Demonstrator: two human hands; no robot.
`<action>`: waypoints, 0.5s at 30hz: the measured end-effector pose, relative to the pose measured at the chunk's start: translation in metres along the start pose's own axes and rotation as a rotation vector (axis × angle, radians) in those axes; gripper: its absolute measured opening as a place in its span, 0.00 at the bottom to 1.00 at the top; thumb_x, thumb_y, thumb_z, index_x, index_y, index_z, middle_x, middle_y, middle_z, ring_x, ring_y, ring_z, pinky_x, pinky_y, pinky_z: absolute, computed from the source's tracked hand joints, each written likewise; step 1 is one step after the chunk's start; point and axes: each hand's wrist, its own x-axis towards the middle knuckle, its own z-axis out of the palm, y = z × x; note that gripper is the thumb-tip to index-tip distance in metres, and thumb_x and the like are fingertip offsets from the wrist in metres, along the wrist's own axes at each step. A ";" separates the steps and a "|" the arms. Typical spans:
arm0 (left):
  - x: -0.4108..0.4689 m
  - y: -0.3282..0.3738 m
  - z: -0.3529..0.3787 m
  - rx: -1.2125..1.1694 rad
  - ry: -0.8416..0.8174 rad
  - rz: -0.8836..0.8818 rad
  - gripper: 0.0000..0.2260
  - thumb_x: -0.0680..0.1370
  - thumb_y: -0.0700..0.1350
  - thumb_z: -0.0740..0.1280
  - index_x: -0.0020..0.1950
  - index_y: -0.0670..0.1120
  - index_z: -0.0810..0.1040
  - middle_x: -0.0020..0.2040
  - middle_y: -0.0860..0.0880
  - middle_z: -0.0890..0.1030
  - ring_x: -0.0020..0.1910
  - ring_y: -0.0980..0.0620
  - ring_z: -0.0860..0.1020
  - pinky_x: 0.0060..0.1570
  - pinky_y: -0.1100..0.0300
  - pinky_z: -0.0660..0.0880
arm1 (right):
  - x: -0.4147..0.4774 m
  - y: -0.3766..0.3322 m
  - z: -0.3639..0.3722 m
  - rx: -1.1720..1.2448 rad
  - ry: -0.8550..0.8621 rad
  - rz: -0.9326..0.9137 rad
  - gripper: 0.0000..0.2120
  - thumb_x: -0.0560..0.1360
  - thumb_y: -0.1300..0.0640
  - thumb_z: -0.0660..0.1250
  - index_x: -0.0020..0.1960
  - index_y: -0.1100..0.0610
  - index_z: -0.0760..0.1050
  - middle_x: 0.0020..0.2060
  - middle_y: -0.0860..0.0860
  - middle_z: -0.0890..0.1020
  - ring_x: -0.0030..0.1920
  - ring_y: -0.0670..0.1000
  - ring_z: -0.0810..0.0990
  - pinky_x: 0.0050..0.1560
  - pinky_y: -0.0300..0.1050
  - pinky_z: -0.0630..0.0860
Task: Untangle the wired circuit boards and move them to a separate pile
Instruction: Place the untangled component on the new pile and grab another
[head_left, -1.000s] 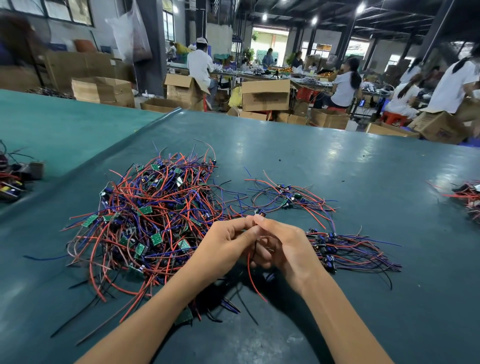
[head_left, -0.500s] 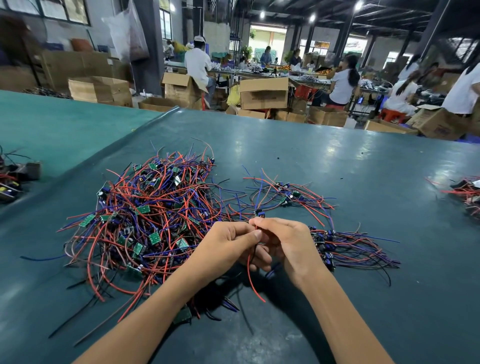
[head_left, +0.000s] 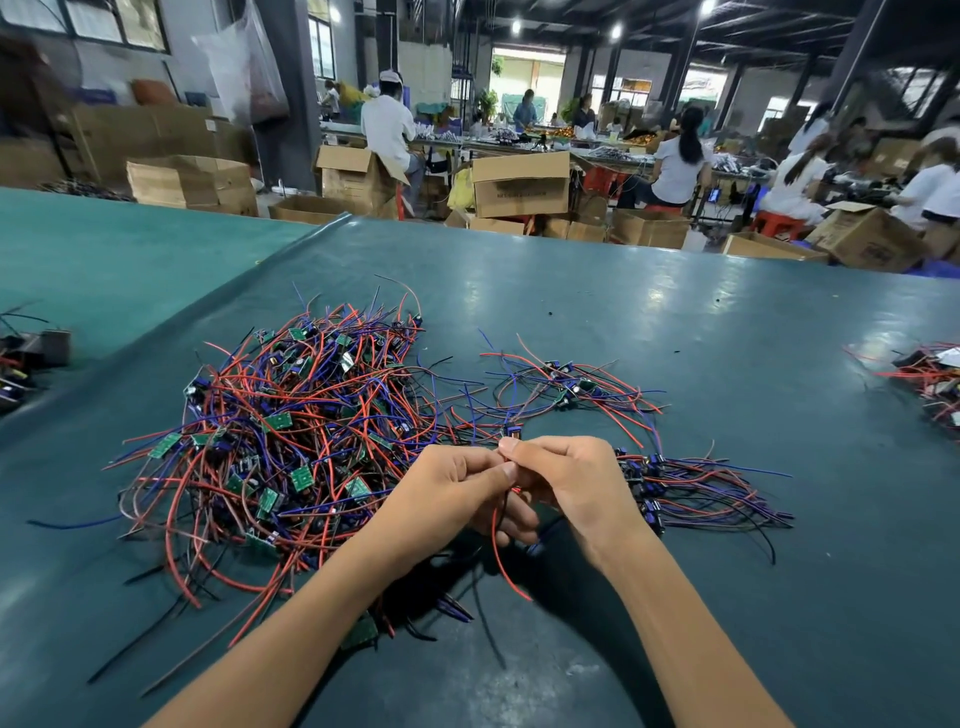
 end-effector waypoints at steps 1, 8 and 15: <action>0.000 0.000 -0.001 -0.015 -0.017 -0.017 0.15 0.85 0.41 0.60 0.55 0.28 0.75 0.42 0.38 0.85 0.38 0.42 0.85 0.37 0.59 0.80 | 0.000 0.001 0.001 -0.031 0.025 -0.022 0.11 0.75 0.57 0.74 0.35 0.60 0.84 0.28 0.54 0.79 0.29 0.49 0.73 0.32 0.40 0.72; -0.001 0.003 0.000 -0.160 -0.117 -0.123 0.10 0.82 0.43 0.65 0.54 0.36 0.79 0.44 0.38 0.85 0.36 0.47 0.85 0.34 0.59 0.80 | 0.004 -0.002 -0.005 -0.042 0.130 -0.109 0.12 0.76 0.61 0.72 0.35 0.64 0.83 0.29 0.55 0.83 0.25 0.47 0.75 0.26 0.35 0.72; -0.004 0.001 0.008 -0.049 -0.251 -0.137 0.09 0.83 0.42 0.64 0.52 0.37 0.78 0.45 0.37 0.85 0.41 0.43 0.86 0.40 0.55 0.83 | 0.012 0.003 -0.020 0.016 0.261 -0.120 0.11 0.76 0.61 0.71 0.35 0.61 0.84 0.34 0.58 0.85 0.28 0.48 0.76 0.27 0.38 0.71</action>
